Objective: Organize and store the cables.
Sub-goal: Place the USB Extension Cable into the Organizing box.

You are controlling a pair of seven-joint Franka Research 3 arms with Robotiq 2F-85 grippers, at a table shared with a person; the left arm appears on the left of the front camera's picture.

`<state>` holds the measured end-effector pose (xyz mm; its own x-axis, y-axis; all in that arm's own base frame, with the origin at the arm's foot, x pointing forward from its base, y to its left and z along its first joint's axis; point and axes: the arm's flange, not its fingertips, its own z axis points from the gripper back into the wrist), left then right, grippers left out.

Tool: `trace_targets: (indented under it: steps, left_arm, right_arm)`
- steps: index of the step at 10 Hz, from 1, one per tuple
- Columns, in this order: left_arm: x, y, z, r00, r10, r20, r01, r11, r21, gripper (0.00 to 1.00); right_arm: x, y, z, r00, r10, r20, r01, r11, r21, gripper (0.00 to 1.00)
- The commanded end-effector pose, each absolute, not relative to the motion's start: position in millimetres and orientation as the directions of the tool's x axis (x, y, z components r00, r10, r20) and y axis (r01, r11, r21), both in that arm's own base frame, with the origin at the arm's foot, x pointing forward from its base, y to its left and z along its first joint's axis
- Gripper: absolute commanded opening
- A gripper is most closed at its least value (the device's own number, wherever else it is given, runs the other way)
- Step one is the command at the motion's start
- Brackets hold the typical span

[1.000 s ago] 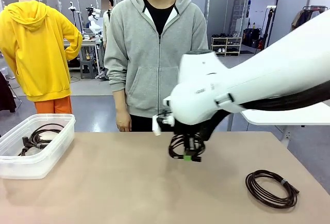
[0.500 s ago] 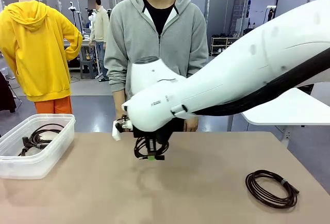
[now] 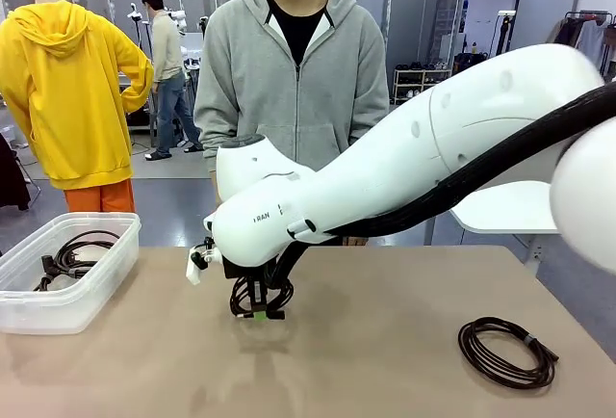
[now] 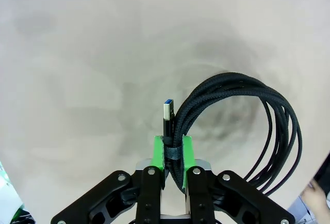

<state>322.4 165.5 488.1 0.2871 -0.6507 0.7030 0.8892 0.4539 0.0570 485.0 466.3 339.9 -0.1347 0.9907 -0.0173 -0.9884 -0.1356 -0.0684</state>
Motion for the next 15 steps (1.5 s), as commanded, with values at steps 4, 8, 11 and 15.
trace_targets:
  steps: [4,8,11,15]
  left_arm:
    - [324,164,492,0.299,-0.643,0.704,0.885,0.464,0.047,1.0]
    - [324,164,492,0.299,-0.643,0.704,0.885,0.464,0.047,1.0]
    - [324,164,492,0.299,-0.643,0.704,0.885,0.464,0.047,1.0]
    - [303,130,533,0.419,-0.702,0.576,0.863,0.505,-0.013,1.0]
  right_arm:
    - [480,468,334,-0.101,0.995,0.009,-0.992,-0.1,-0.074,0.31]
    - [479,462,342,-0.105,0.994,0.035,-0.992,-0.102,-0.073,0.96]
    - [479,446,351,-0.087,0.994,0.065,-0.993,-0.082,-0.083,1.0]
    - [480,373,399,0.007,0.973,0.232,-0.988,0.043,-0.149,1.0]
